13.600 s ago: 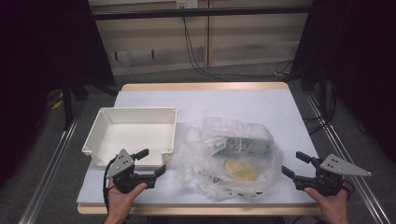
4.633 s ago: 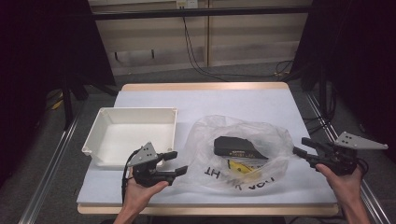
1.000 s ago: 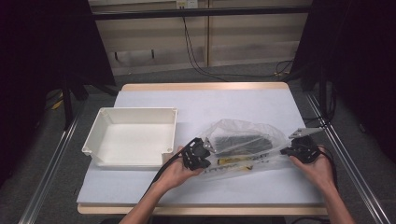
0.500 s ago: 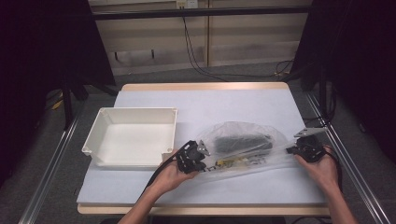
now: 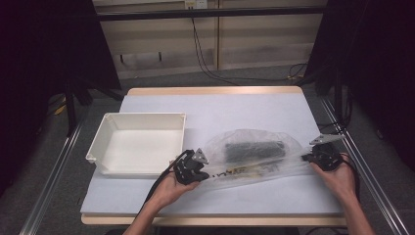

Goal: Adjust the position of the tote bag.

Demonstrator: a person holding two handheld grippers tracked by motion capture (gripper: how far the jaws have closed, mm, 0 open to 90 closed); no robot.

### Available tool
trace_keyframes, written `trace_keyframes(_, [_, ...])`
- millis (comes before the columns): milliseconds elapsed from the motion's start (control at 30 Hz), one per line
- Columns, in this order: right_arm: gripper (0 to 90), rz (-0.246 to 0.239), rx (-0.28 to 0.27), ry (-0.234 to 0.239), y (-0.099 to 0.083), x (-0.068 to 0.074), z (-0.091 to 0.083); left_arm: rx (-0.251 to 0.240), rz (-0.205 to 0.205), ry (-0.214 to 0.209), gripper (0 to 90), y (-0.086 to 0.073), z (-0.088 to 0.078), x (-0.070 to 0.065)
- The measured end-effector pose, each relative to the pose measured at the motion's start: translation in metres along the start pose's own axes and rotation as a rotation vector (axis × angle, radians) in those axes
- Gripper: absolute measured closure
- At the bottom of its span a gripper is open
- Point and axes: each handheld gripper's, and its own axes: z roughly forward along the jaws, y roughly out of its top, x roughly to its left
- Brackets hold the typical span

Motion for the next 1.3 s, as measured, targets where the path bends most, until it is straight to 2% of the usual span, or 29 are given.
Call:
trace_keyframes(33, [90.0,0.0,0.0,0.0,0.0,0.0,0.0,0.002,0.0,-0.004,90.0,0.001,0.0,0.0])
trace_keyframes(67, [90.0,0.012,-0.009,0.012,0.0,0.0,-0.001,-0.035,-0.022,-0.004,90.0,0.003,-0.001,-0.002])
trace_keyframes(100, [90.0,0.02,-0.037,0.04,0.001,0.0,-0.003,-0.031,-0.006,-0.006,90.0,0.005,-0.004,-0.002])
trace_keyframes(133, [90.0,0.023,-0.055,0.049,0.002,0.001,-0.006,-0.051,0.001,-0.009,90.0,0.008,-0.008,-0.003])
trace_keyframes(167, [90.0,0.026,-0.081,0.062,0.004,0.003,-0.01,-0.081,-0.013,-0.005,90.0,0.012,-0.011,-0.006])
trace_keyframes(233, [90.0,0.018,-0.115,0.088,0.007,0.007,-0.014,-0.079,0.025,-0.006,90.0,0.019,-0.015,-0.008])
trace_keyframes(267, [90.0,0.006,-0.132,0.099,0.009,0.009,-0.016,-0.096,0.024,-0.001,90.0,0.023,-0.016,-0.011])
trace_keyframes(300, [90.0,-0.002,-0.158,0.122,0.011,0.015,-0.02,-0.099,0.054,-0.007,90.0,0.032,-0.017,-0.015])
trace_keyframes(367, [90.0,-0.009,-0.167,0.135,0.012,0.018,-0.021,-0.109,0.059,-0.016,90.0,0.037,-0.017,-0.018])
trace_keyframes(467, [90.0,-0.022,-0.188,0.163,0.013,0.024,-0.026,-0.116,0.086,-0.032,90.0,0.053,-0.013,-0.026])
trace_keyframes(500, [90.0,-0.034,-0.2,0.184,0.015,0.028,-0.027,-0.11,0.09,-0.034,90.0,0.057,-0.011,-0.027])
trace_keyframes(533, [90.0,-0.034,-0.2,0.184,0.015,0.028,-0.027,-0.098,0.104,-0.029,90.0,0.063,-0.009,-0.028])
trace_keyframes(567, [90.0,-0.041,-0.199,0.187,0.015,0.031,-0.028,-0.105,0.091,-0.039,90.0,0.069,-0.007,-0.03])
trace_keyframes(733, [90.0,-0.082,-0.202,0.219,0.019,0.044,-0.029,-0.082,0.161,-0.053,90.0,0.095,-0.001,-0.044])
trace_keyframes(767, [90.0,-0.091,-0.202,0.241,0.02,0.049,-0.027,-0.077,0.175,-0.056,90.0,0.1,0.0,-0.046])
trace_keyframes(833, [90.0,-0.093,-0.202,0.247,0.02,0.05,-0.027,-0.072,0.181,-0.053,90.0,0.103,-0.001,-0.047])
trace_keyframes(933, [90.0,-0.105,-0.206,0.279,0.022,0.058,-0.025,-0.09,0.178,-0.063,90.0,0.11,-0.004,-0.044])
trace_keyframes(1033, [90.0,-0.121,-0.212,0.292,0.025,0.065,-0.025,-0.099,0.17,-0.046,89.9,0.114,-0.002,-0.033])
trace_keyframes(1100, [90.0,-0.131,-0.214,0.314,0.027,0.071,-0.022,-0.102,0.145,-0.051,89.5,0.116,0.002,-0.021])
trace_keyframes(1200, [90.0,-0.155,-0.189,0.337,0.028,0.079,-0.01,-0.124,0.109,-0.033,89.5,0.117,0.008,-0.005])
trace_keyframes(1300, [90.0,-0.159,-0.168,0.349,0.027,0.084,-0.002,-0.118,0.064,-0.027,89.5,0.117,0.013,0.011])
